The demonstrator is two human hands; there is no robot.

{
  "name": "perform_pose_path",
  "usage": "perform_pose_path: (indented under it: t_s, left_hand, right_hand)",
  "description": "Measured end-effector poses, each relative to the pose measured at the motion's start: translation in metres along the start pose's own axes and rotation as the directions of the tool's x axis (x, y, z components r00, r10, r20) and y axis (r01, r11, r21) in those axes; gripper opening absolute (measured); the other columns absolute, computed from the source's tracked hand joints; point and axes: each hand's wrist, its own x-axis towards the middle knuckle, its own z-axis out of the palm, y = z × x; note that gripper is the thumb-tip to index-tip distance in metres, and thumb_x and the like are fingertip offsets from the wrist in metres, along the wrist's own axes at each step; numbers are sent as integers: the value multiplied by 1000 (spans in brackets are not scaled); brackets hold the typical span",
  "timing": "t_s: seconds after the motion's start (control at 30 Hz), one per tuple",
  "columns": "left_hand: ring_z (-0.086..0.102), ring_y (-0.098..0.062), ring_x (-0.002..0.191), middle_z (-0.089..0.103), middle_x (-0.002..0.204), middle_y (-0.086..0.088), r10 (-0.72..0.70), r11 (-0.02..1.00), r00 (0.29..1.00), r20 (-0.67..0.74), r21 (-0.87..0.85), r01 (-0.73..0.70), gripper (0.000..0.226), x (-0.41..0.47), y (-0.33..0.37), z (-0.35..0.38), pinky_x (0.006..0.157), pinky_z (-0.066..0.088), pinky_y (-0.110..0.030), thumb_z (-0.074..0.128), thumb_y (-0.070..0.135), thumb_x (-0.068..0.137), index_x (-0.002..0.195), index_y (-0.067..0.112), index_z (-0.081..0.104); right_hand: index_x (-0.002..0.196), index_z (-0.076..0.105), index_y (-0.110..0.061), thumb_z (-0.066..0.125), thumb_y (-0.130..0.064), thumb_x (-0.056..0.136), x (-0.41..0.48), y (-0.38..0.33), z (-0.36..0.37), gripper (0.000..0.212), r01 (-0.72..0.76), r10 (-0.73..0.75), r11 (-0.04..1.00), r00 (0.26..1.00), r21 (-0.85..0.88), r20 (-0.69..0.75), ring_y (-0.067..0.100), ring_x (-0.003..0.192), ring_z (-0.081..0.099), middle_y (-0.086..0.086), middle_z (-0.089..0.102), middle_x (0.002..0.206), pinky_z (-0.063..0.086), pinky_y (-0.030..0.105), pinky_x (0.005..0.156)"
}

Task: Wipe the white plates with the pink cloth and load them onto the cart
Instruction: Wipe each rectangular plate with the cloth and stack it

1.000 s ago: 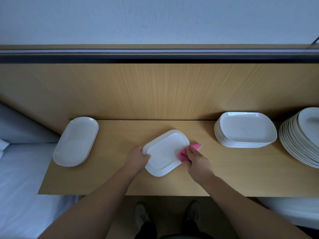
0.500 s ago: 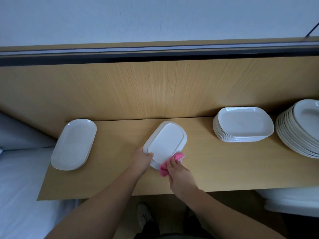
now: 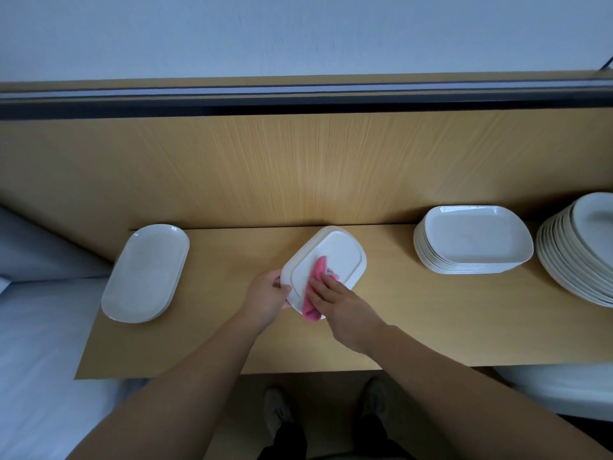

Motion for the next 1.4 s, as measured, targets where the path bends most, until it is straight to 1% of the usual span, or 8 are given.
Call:
perform_pose_path:
  t_s: [0.2,0.47,0.67,0.8,0.9,1.07,1.23,1.4]
  left_hand:
    - [68,-21,93,69,97,-7,16,1000,999,40,6,-16,36,3,-2,0,74,59,-27,47,-10,91,118,8,64]
    - [67,-16,90,69,96,-4,-15,1000,999,45,28,13,30,5,-2,7,70,57,-19,53,-4,92,117,6,65]
    - [67,-18,94,67,102,-10,13,998,999,31,57,-15,36,4,-4,4,72,58,-21,53,-3,92,124,10,62]
    - [67,-20,94,67,101,-14,21,999,1000,12,30,-22,34,6,-2,3,70,58,-23,52,-5,90,119,10,64]
    - [68,-19,92,68,100,-12,11,1000,1000,10,14,-12,35,6,-2,3,70,59,-24,53,-6,89,117,11,65]
    - [67,-20,94,67,101,-10,-5,1000,1000,12,4,5,37,4,-4,5,72,59,-26,52,-8,88,118,9,64]
    - [66,-15,91,67,98,0,43,999,999,13,25,-44,31,-3,2,5,67,56,-20,56,-1,89,110,20,64]
    - [65,-14,93,68,101,2,118,992,993,-13,44,-118,28,-13,15,1,72,55,-24,56,2,90,112,18,63]
  right_hand:
    - [146,36,-5,59,5,83,16,8,2,68,34,-31,996,999,82,-43,33,146,12,14,28,155,7,46,118]
    - [149,32,-9,51,-9,95,48,23,-1,57,-146,140,973,989,176,50,36,148,6,14,14,160,16,51,118]
    - [127,57,-12,47,-1,91,59,67,-2,40,-292,304,915,953,277,0,39,138,29,12,43,144,20,41,117]
    - [111,65,-12,49,1,91,51,76,-7,28,-265,299,921,951,287,-81,32,121,43,7,55,127,40,40,103]
    - [123,61,-10,46,-5,98,36,71,-11,30,-267,305,911,949,315,-77,28,133,36,6,47,140,36,27,97]
    - [140,49,-8,47,-5,98,11,50,-6,42,-204,214,918,977,341,9,32,147,13,10,29,156,26,38,113]
    - [125,62,-7,61,5,86,1,41,-21,41,-72,98,950,993,303,-71,40,134,41,15,52,140,44,44,100]
    - [121,66,-7,64,5,83,2,40,-44,39,-29,105,956,963,290,-249,30,100,66,10,66,118,50,28,76]
